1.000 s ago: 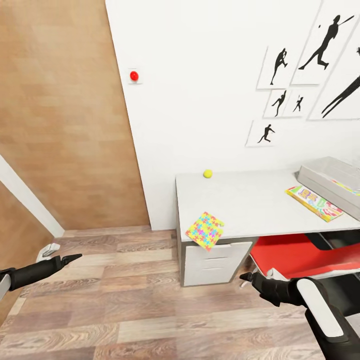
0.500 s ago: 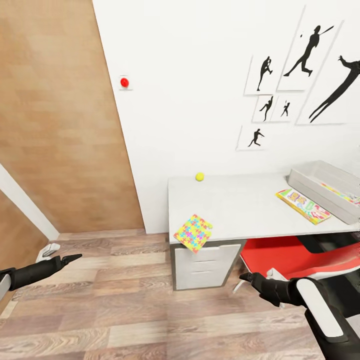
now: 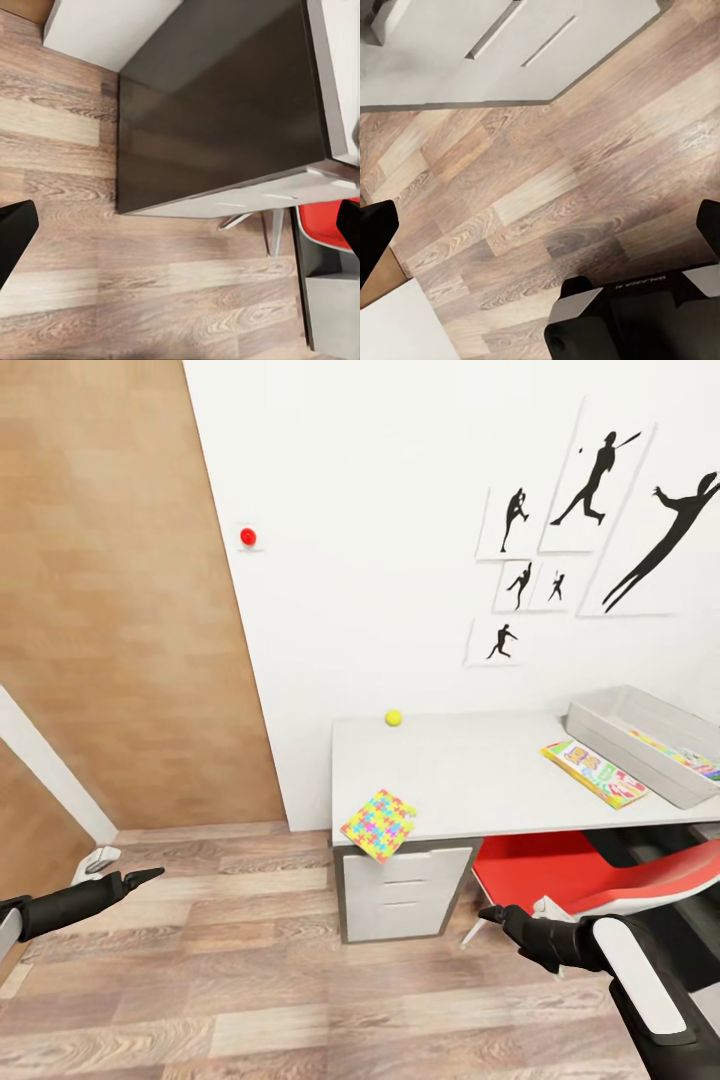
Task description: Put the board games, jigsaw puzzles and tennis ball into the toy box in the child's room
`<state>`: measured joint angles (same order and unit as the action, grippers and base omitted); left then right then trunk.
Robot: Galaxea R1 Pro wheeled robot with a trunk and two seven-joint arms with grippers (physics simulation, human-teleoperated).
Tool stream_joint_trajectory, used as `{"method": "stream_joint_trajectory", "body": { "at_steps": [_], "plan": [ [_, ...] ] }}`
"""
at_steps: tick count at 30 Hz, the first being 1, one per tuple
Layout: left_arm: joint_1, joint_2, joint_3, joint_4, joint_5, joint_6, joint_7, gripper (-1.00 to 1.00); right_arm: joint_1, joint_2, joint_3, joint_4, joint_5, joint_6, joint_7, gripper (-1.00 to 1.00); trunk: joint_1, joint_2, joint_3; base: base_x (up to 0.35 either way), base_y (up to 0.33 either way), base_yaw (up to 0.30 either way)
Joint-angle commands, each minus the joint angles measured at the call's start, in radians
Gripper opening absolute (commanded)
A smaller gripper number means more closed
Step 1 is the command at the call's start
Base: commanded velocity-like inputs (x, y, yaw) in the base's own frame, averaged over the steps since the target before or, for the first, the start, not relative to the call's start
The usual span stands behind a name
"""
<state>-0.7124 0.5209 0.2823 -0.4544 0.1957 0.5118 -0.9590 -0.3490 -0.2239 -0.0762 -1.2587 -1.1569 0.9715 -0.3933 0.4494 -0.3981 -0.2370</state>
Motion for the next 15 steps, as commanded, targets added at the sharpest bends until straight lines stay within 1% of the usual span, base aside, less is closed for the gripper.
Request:
{"method": "stream_joint_trajectory", "body": {
  "at_steps": [1, 11, 15],
  "plan": [
    [-0.001, 0.0, 0.001, 0.0, 0.004, 0.008, -0.002, 1.0, -0.001, 0.0, -0.001, -0.001, -0.01, 0.003, -0.01, 1.0, 0.001, -0.002, 0.0, -0.002, -0.005, 0.0],
    [-0.001, -0.002, 0.001, 0.0, 0.004, 0.008, 0.002, 1.0, -0.001, -0.001, -0.001, -0.001, -0.01, 0.003, -0.01, 1.0, 0.001, -0.002, 0.016, 0.0, -0.001, 0.0],
    [-0.001, -0.002, 0.001, 0.0, 0.004, 0.008, 0.003, 1.0, -0.001, -0.001, -0.001, -0.001, -0.01, 0.003, -0.01, 1.0, 0.001, -0.002, 0.022, 0.0, 0.0, 0.06]
  ]
}}
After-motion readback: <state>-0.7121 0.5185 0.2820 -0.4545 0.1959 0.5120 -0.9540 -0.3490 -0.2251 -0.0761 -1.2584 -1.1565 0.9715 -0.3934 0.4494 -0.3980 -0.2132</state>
